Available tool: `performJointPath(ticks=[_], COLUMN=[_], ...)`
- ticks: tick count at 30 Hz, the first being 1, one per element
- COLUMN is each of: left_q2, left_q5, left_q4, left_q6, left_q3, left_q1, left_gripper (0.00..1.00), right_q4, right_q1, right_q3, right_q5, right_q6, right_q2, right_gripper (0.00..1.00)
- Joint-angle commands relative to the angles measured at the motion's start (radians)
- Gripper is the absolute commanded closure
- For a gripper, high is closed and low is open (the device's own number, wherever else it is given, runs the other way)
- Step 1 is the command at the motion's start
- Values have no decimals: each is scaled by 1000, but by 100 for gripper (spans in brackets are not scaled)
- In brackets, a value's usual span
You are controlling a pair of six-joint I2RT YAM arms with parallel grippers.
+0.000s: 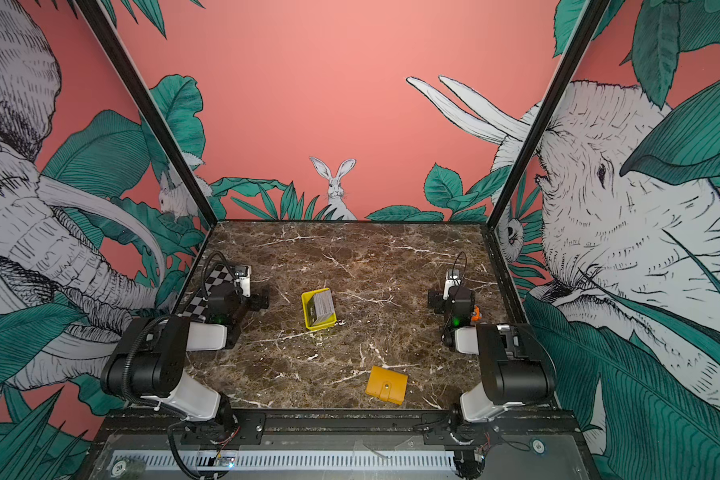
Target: Put the credit cards into the card holder
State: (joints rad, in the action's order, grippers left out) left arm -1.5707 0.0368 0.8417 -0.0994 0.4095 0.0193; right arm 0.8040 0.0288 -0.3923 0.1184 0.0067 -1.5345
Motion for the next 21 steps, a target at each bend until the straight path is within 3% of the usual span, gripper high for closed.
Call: performJointPath(ticks=[1,21], left_q2=[17,33], left_q5=[-2,-29], left_q4=[22,83], left_q6=[-14,-6], left_q3=[6,-32], left_q1=[1,2], left_gripper=[1,1], right_q4=[37,90], right_q1=[-2,-3], right_q3=[-11,21], right_q5=[-3,1], right_q6=[-4,-1], right_q2=[8,15], right_gripper=[2,2])
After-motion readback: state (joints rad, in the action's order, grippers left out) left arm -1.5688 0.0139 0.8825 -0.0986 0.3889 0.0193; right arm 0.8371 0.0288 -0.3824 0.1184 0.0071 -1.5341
